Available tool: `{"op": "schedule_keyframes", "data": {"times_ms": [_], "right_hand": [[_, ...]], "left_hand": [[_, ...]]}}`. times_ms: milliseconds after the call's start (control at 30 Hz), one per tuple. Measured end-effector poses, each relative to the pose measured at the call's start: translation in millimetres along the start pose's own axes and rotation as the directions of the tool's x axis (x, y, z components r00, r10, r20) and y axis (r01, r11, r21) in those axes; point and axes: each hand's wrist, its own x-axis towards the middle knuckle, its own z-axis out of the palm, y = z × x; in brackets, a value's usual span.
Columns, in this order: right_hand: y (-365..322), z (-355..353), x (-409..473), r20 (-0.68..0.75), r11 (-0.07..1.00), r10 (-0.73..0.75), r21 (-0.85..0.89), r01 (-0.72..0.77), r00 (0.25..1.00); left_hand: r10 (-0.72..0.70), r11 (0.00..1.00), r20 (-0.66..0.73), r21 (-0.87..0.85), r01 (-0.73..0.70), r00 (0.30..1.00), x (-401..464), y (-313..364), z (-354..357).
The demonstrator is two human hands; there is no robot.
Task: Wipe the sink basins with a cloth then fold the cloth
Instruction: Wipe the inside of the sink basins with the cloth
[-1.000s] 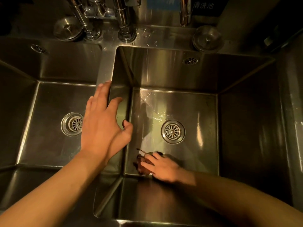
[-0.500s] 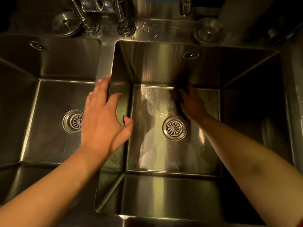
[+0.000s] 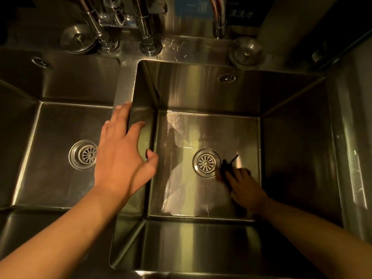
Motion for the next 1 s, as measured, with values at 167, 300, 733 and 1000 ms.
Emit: {"op": "schedule_keyframes", "data": {"times_ms": [167,300,733,1000], "right_hand": [[-50.3,30.1,-18.5,-0.053,0.803,-0.571,-0.244,0.544,0.819],[-101.5,17.2,13.7,-0.023,0.672,-0.726,-0.231,0.703,0.687],[-106.0,-132.0,178.2,-0.264,0.984,0.036,0.175,0.011,0.964],[-76.1,-164.7,148.9,0.088,-0.377,0.172,0.926,-0.017,0.981]], "left_hand": [[-0.008,1.0,-0.006,0.006,0.008,1.0,-1.7,-0.8,0.9],[-0.015,1.0,-0.001,0.008,0.015,1.0,-0.9,0.5,0.7],[-0.034,0.999,-0.006,-0.018,0.034,0.999,-0.9,2.9,-1.0],[-0.029,1.0,-0.017,-0.011,0.028,0.999,-0.3,3.5,-0.8]]}}
